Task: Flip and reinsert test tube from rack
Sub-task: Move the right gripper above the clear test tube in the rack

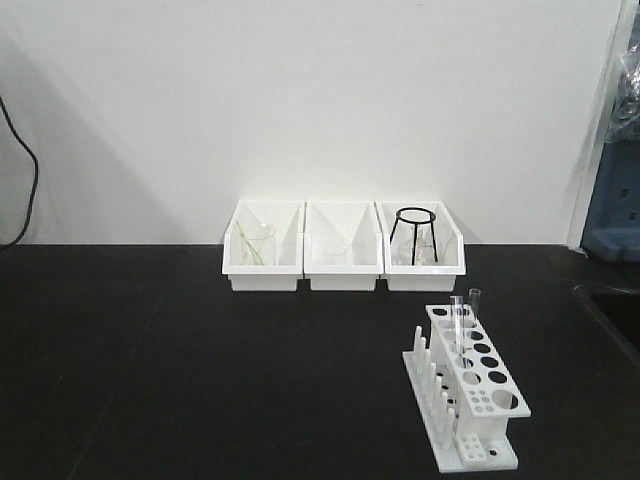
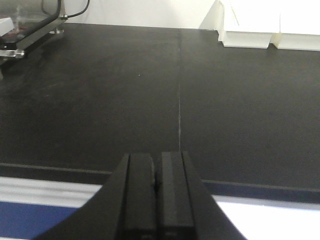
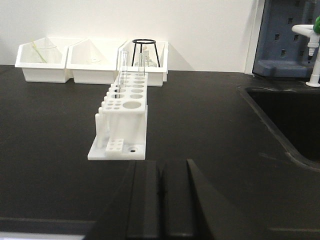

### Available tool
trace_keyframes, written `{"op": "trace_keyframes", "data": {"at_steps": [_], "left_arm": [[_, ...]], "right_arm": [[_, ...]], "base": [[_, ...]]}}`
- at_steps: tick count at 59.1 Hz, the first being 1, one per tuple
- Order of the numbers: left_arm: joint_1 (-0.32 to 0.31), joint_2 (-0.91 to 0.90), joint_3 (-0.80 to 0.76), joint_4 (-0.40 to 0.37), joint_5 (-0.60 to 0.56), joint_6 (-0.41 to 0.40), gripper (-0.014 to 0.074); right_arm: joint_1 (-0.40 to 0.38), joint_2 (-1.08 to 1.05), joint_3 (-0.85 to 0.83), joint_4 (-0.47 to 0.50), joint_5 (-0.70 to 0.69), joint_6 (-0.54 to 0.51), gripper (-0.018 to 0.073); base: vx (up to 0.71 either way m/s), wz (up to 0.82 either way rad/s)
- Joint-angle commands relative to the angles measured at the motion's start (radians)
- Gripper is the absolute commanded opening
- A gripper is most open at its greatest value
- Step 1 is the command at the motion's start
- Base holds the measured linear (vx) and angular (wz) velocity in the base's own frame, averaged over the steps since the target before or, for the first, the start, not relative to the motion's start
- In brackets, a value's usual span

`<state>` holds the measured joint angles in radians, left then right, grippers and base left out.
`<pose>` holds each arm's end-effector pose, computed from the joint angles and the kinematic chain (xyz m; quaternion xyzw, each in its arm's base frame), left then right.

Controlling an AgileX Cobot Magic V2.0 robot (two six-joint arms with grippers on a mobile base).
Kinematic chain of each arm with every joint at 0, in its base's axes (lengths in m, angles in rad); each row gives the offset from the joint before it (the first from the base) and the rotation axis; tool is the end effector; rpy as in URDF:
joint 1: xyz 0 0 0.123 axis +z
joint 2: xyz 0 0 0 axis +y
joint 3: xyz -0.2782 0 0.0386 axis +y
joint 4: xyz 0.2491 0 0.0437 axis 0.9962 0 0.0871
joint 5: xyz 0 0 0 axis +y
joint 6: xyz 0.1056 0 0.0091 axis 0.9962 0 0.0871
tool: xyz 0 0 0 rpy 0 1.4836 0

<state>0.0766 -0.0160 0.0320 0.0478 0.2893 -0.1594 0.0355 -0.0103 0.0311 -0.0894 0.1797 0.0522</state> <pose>0.0741 0.0071 0.1738 -0.0783 0.7758 -0.0063 0.6260 0.0767 0.0010 0.1852 -0.0213 0.7455 -0.0060 0.6662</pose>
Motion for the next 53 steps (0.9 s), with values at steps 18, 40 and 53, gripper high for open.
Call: {"op": "trace_keyframes", "data": {"at_steps": [18, 40, 53], "left_arm": [[-0.007, -0.012, 0.000, -0.004, -0.086, 0.000, -0.0006], [-0.007, -0.012, 0.000, -0.004, -0.086, 0.000, -0.0006], [-0.007, -0.012, 0.000, -0.004, -0.086, 0.000, -0.0006]], "right_arm": [[-0.001, 0.005, 0.000, -0.004, -0.077, -0.003, -0.0009], [-0.001, 0.005, 0.000, -0.004, -0.077, -0.003, -0.0009], [-0.001, 0.005, 0.000, -0.004, -0.077, -0.003, -0.0009]], "base": [[0.17, -0.03], [0.13, -0.01], [0.13, 0.01]]}}
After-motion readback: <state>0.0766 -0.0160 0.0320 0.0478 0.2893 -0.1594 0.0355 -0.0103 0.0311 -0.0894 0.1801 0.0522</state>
